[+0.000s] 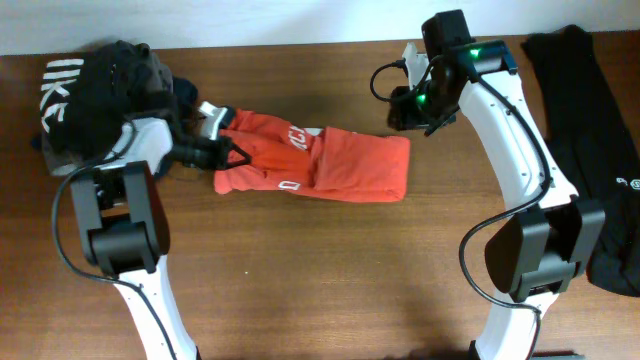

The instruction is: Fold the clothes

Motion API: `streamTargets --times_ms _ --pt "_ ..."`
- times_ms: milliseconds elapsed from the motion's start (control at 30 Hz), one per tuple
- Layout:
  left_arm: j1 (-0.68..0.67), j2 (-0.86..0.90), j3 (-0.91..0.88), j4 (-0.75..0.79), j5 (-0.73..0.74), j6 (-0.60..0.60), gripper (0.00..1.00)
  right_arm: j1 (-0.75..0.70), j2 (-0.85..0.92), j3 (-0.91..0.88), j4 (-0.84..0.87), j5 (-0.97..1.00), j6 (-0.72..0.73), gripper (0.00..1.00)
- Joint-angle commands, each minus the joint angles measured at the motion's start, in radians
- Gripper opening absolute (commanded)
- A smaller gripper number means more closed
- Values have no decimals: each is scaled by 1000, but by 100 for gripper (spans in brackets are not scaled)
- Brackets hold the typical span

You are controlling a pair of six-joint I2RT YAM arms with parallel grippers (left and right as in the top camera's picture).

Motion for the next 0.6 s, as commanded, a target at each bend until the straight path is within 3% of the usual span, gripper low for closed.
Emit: streamTargets --times_ms 0,100,367,567 --pt "71 -27 104 -84 -5 -17 1 1 -2 -5 27 15 37 4" --pt "85 -59 156 -146 -35 -16 1 0 23 -44 72 -24 51 4" --pt "46 -102 174 -163 -86 -17 1 14 129 -230 276 -445 47 4" --pt "12 -118 192 -164 -86 -17 1 29 151 -371 341 -444 105 4"
